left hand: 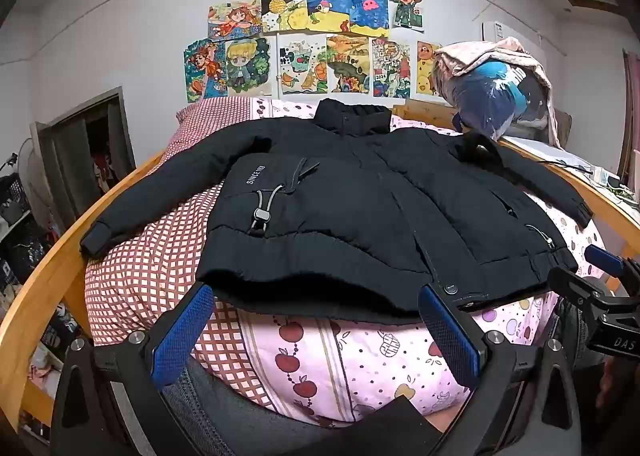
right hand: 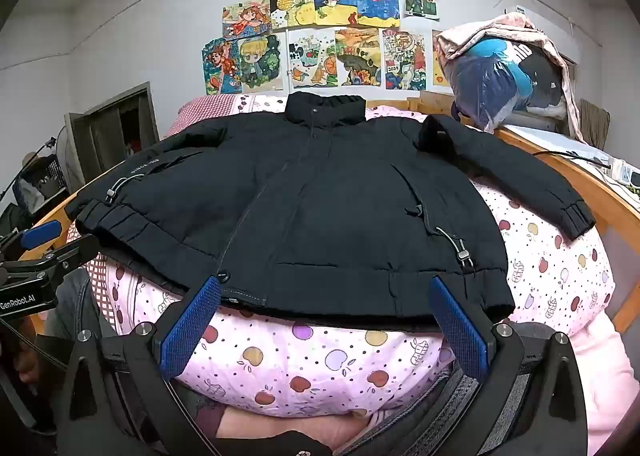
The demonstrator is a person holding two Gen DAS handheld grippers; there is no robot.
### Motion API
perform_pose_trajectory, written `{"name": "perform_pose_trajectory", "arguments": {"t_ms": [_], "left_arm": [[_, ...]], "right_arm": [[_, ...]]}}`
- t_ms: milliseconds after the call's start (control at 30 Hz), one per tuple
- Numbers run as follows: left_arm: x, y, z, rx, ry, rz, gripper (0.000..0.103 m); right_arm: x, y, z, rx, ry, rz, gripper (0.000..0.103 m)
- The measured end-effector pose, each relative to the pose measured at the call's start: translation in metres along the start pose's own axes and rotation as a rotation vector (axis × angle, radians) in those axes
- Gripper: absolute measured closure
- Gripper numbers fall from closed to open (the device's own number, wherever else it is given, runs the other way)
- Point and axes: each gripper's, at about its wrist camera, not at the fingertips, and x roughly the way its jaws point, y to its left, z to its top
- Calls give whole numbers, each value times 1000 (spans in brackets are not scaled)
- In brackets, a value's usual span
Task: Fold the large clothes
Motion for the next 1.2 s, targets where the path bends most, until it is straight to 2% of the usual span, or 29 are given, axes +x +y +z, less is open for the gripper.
{"name": "perform_pose_trajectory", "arguments": {"t_ms": [1200], "left_arm": [[0,0,0,2,-2,2,0]], "right_arm": [[-1,7,-2,-1,2,-1,1]]}}
